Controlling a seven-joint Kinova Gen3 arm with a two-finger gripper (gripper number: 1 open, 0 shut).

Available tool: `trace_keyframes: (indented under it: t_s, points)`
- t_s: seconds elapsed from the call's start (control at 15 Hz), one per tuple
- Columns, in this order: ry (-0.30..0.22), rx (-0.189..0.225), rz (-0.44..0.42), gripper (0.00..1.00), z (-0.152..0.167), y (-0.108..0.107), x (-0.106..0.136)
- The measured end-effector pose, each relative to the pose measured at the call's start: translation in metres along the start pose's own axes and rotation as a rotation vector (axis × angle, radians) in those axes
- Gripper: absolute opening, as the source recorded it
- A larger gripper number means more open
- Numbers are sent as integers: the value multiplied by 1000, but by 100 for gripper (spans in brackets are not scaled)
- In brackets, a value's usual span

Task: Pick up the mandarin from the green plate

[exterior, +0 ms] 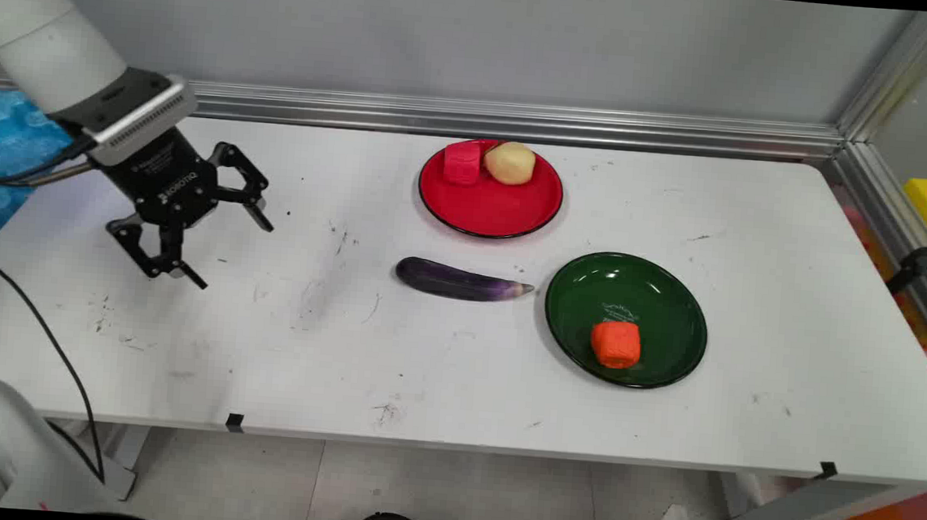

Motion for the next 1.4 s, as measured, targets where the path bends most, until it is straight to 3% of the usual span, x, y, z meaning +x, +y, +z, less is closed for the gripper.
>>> trace_keyframes:
  t_s: [0.33, 0.73, 1.4]
  points:
    - [71, 47, -98, 100, 6, -24, 27]
    - [177, 116, -240, 100, 24, -56, 86]
    - [278, 176, -466, 100, 80, -95, 182]
